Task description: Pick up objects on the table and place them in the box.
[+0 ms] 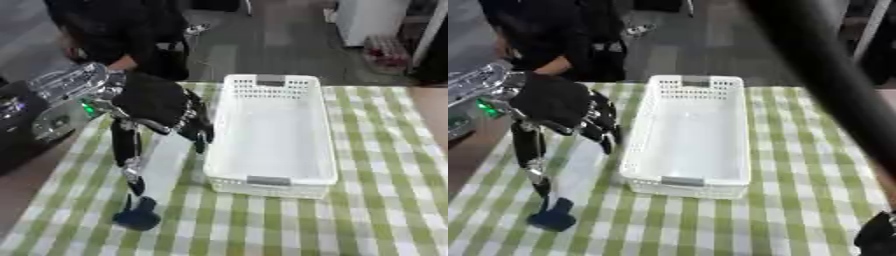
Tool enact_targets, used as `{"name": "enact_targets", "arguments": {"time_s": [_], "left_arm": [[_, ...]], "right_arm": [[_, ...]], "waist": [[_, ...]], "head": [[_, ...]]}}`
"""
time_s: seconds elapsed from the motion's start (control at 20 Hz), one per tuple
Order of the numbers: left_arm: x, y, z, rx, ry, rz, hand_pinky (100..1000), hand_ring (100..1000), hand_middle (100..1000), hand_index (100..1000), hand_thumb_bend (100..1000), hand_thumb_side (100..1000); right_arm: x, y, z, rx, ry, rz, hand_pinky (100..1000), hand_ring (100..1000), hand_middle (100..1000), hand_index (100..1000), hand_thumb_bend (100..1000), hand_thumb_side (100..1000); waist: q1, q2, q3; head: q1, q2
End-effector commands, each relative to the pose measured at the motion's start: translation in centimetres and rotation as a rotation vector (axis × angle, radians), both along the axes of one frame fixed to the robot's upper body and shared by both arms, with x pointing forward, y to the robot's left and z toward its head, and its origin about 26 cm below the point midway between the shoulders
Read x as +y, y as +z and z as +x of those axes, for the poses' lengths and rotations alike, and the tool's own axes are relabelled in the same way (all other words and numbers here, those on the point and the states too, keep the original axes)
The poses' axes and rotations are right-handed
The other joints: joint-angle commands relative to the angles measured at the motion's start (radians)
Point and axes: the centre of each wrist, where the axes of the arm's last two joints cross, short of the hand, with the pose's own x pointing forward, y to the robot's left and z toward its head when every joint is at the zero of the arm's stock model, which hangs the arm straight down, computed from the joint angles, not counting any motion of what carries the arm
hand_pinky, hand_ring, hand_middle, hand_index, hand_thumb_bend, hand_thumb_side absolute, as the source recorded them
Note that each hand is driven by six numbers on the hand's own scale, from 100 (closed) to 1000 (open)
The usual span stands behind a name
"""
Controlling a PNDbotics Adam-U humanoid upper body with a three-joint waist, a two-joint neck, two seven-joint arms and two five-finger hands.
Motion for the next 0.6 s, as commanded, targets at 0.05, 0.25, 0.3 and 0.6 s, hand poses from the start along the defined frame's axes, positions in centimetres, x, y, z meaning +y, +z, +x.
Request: {"name": "enact_targets", "arguments": {"time_s": [0.05, 0.25, 0.3, 0.6], "left_arm": [[0.9, 1.2, -0.2, 0.006, -0.026, 0.137, 700, 554, 566, 609, 872, 522], [1.2, 0.8, -0.1, 0.022, -0.015, 0.144, 699, 547, 554, 570, 872, 522], [1.3, 0.7, -0.1, 0.025, -0.012, 0.147, 699, 546, 553, 568, 872, 521], [1.4, 0.0, 0.2, 0.056, 0.004, 0.175, 700, 560, 569, 614, 871, 521]], "right_arm": [[-0.3, 0.7, 0.0, -0.100, 0.102, -0.125, 272, 473, 441, 542, 100, 1000], [-0.2, 0.6, -0.1, -0.099, 0.103, -0.127, 271, 473, 441, 542, 100, 1000], [-0.1, 0.6, 0.0, -0.099, 0.104, -0.127, 271, 473, 441, 542, 100, 1000], [0.0, 0.7, 0.0, -0.103, 0.107, -0.124, 271, 473, 441, 542, 100, 1000]], "waist": [[0.000, -0.008, 0.002], [-0.001, -0.006, 0.002], [-0.001, -0.005, 0.001], [-0.001, -0.002, -0.005]], "head": [[0.010, -0.003], [0.015, -0.003], [0.017, -0.003], [0.027, -0.003]]}}
